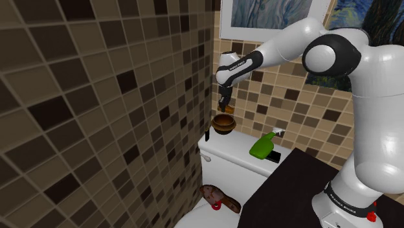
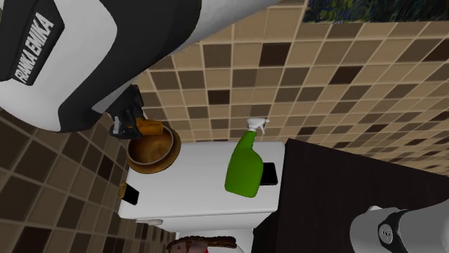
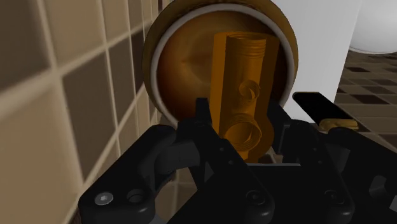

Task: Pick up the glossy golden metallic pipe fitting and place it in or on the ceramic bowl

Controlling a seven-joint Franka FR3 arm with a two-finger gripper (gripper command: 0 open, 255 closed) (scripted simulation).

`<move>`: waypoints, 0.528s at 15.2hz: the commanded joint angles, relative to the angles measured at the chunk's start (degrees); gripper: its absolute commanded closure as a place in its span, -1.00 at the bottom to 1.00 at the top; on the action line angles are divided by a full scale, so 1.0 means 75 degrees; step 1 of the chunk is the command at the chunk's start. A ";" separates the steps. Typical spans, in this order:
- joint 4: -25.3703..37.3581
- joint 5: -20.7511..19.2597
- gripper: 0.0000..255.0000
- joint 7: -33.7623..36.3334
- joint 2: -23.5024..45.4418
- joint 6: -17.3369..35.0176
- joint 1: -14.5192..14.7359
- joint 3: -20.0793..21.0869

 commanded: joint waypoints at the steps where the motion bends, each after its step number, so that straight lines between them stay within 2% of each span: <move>1: -0.0026 0.0018 1.00 0.0003 0.0123 0.0152 -0.0002 0.0013; 8: -0.0152 0.0085 1.00 -0.0025 0.0542 0.0694 -0.0032 0.0055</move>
